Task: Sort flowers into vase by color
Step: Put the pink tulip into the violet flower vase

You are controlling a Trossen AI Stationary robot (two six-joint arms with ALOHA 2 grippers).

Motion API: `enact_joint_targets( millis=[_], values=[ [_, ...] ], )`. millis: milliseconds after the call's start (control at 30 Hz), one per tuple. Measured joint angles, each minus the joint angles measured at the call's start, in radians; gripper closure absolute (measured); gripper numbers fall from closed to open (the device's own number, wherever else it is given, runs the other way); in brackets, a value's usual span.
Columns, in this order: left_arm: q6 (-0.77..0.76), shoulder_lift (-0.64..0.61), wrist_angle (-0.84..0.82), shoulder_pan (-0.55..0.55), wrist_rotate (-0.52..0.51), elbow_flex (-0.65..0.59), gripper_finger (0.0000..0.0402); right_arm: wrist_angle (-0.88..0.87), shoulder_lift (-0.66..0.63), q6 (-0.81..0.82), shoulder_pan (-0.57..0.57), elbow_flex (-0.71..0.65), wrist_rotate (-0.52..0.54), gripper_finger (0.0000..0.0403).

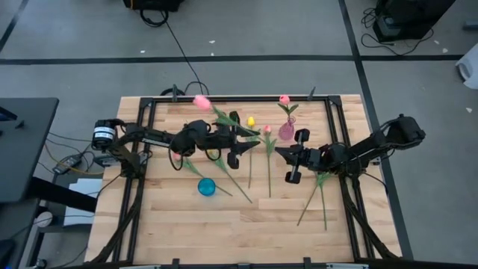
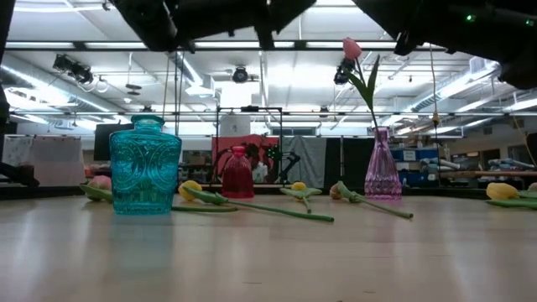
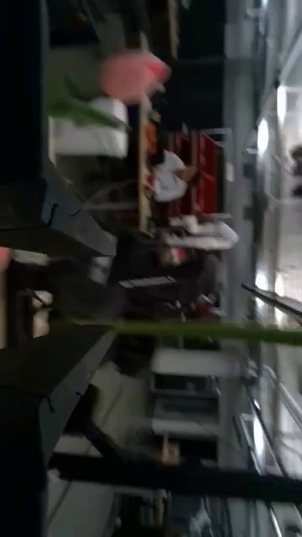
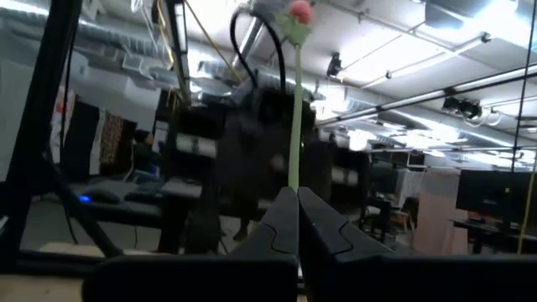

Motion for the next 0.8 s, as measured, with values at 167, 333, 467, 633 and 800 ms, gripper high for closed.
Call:
enact_joint_targets(
  millis=[167, 333, 467, 633, 800],
  values=[
    [-0.022, 0.000, -0.002, 0.000, 0.096, 0.028, 0.0254, -0.002, 0.014, 0.003, -0.002, -0.002, 0.002, 0.0399],
    [-0.030, 0.000, -0.003, 0.000, 0.097, 0.035, 0.0255, -0.002, 0.017, 0.004, -0.004, -0.002, 0.003, 0.0399],
    [-0.030, 0.000, -0.013, 0.002, 0.097, 0.034, 0.0277, -0.002, 0.017, 0.003, -0.004, -0.002, 0.004, 0.0398],
    [-0.030, 0.001, -0.031, 0.016, 0.111, 0.034, 0.0363, -0.001, 0.017, 0.003, -0.004, -0.001, 0.019, 0.0392],
    [-0.079, 0.001, -0.050, 0.040, 0.150, 0.034, 0.0390, -0.021, 0.017, 0.029, -0.004, -0.001, 0.056, 0.0377]
  ],
)
